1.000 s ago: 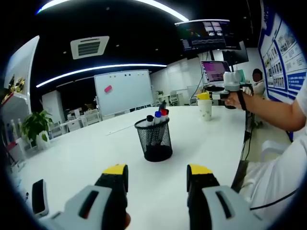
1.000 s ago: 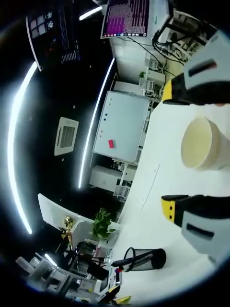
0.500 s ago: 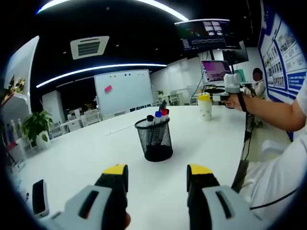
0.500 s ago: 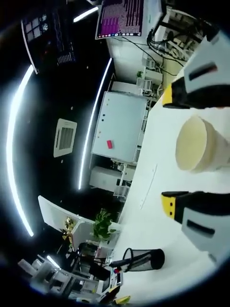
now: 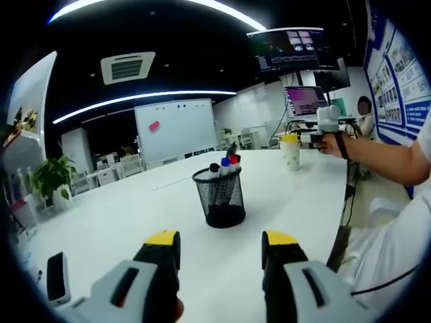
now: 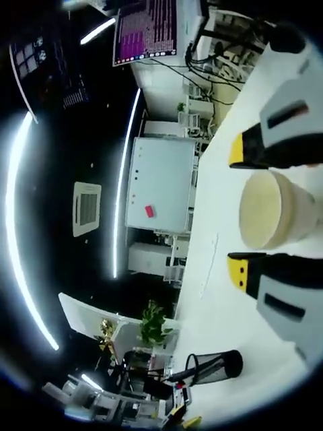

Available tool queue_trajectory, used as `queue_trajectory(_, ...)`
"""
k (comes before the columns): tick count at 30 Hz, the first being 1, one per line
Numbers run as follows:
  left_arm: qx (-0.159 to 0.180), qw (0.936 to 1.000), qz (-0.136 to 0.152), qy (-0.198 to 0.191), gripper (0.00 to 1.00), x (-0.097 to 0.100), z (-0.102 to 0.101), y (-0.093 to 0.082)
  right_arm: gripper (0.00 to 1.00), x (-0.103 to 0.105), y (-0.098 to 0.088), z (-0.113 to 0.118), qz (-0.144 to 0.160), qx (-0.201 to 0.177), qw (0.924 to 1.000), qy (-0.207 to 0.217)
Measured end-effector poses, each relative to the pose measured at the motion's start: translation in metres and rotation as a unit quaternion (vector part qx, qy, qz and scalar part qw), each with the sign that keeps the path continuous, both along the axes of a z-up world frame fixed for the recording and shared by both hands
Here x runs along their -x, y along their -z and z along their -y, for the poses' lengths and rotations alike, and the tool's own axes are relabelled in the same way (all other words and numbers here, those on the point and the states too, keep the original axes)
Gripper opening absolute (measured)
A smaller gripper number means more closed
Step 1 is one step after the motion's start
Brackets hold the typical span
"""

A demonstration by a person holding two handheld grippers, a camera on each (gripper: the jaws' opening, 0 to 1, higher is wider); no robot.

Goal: Place the scattered laser pointers and whiteboard markers into the pen holder and stack the scattered paper cups together

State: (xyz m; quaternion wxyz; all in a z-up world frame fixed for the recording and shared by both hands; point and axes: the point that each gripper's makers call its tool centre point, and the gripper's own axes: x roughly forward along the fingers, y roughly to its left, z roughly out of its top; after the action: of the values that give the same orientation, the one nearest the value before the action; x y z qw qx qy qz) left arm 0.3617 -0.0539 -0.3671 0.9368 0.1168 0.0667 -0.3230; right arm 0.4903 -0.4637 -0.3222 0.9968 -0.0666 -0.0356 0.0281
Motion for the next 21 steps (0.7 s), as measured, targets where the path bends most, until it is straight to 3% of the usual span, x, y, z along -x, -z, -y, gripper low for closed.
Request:
queue_trajectory(6,0.0,1.0,-0.001,-0.001,0.5,0.0,-0.001,0.002,0.5,-0.001,0.013,-0.002,-0.021,0.01,0.9997,0.0)
queue_trajectory(21,0.001,1.0,-0.001,-0.003,0.49,0.0,-0.001,0.001,0.51,0.003,0.015,-0.007,-0.03,0.034,0.9989,-0.012)
